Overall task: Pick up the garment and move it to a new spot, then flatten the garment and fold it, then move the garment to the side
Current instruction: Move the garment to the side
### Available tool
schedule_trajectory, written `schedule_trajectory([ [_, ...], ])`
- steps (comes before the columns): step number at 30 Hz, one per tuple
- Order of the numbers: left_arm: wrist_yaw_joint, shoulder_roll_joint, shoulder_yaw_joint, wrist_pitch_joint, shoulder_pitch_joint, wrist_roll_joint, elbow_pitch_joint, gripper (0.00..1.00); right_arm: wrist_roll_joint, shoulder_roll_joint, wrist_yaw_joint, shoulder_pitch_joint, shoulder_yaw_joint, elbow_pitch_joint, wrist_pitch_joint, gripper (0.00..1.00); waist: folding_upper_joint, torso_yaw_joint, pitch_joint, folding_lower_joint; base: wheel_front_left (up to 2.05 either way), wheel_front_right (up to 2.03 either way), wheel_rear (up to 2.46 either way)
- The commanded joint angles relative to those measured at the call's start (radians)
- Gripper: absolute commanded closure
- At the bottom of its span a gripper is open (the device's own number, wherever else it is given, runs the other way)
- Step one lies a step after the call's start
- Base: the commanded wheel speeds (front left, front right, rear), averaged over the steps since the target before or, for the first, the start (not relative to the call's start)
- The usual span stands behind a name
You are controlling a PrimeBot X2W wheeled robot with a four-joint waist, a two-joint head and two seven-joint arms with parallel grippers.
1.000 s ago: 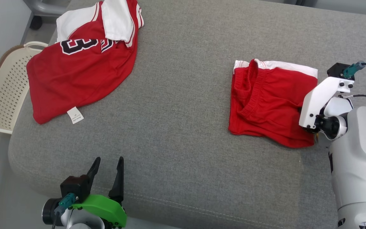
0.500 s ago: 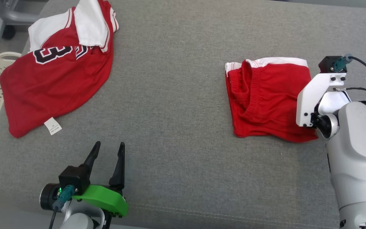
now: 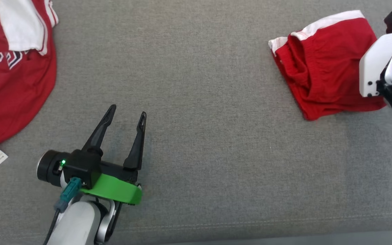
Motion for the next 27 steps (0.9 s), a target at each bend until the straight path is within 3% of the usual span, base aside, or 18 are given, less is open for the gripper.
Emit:
schedule_trajectory([
  [1, 0.001, 0.017, -0.005, 0.008, -0.027, 0.013, -0.029, 0.00, 0.012, -0.028, -0.002, -0.025, 0.008, 0.005, -0.007, 1.00, 0.0000, -0.087, 0.093, 0.0000, 0.00, 0.00, 0.00],
  [7, -0.007, 0.040, -0.040, 0.066, -0.058, 0.048, -0.166, 0.00, 0.031, -0.140, -0.002, -0.081, 0.026, 0.019, -0.041, 1.00, 0.0000, -0.129, 0.173, 0.0000, 0.00, 0.00, 0.00],
  [11, -0.009, 0.044, -0.057, 0.091, -0.068, 0.059, -0.212, 0.00, 0.028, -0.182, -0.002, -0.094, 0.018, 0.022, -0.063, 1.00, 0.0000, -0.131, 0.203, 0.0000, 0.00, 0.00, 0.00],
  [21, -0.011, 0.046, -0.078, 0.118, -0.082, 0.059, -0.286, 0.00, -0.033, -0.335, -0.002, -0.082, -0.041, 0.043, -0.124, 1.00, 0.0000, -0.097, 0.253, 0.0000, 0.00, 0.00, 0.00],
  [26, -0.013, 0.053, -0.082, 0.110, -0.084, 0.065, -0.291, 0.00, -0.065, -0.380, -0.002, -0.069, -0.083, 0.039, -0.161, 1.00, 0.0000, -0.079, 0.263, 0.0000, 0.00, 0.00, 0.00],
  [27, -0.012, 0.054, -0.083, 0.107, -0.085, 0.067, -0.292, 0.00, -0.073, -0.384, -0.002, -0.069, -0.090, 0.032, -0.183, 0.70, 0.0000, -0.077, 0.266, 0.0000, 0.00, 0.00, 0.00],
])
